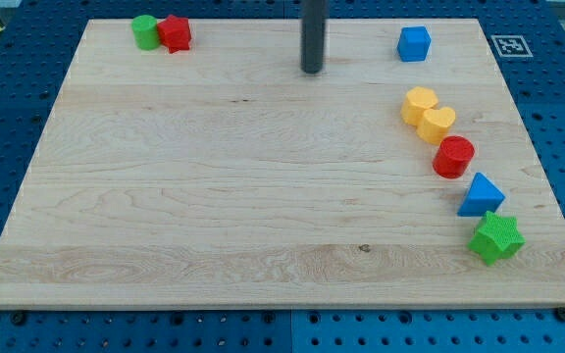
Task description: Push red circle towards the center
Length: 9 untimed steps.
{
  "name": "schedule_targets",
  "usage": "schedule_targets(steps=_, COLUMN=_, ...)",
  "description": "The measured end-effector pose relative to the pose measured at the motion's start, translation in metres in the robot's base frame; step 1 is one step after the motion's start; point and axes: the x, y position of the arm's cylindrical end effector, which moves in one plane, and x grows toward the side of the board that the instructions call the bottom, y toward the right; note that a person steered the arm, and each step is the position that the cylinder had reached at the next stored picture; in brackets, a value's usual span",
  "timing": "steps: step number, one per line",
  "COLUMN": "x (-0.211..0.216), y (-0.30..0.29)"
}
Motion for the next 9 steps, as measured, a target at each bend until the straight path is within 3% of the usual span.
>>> schedule_targets(steps=2, x=0.019, y=0.136)
schedule_targets(steps=3, x=0.072, y=0.204)
schedule_targets(steps=4, x=0.132, y=0.218)
schedule_targets(steps=5, x=0.167, y=0.198)
schedule_targets(steps=9, x=0.173, y=0.179)
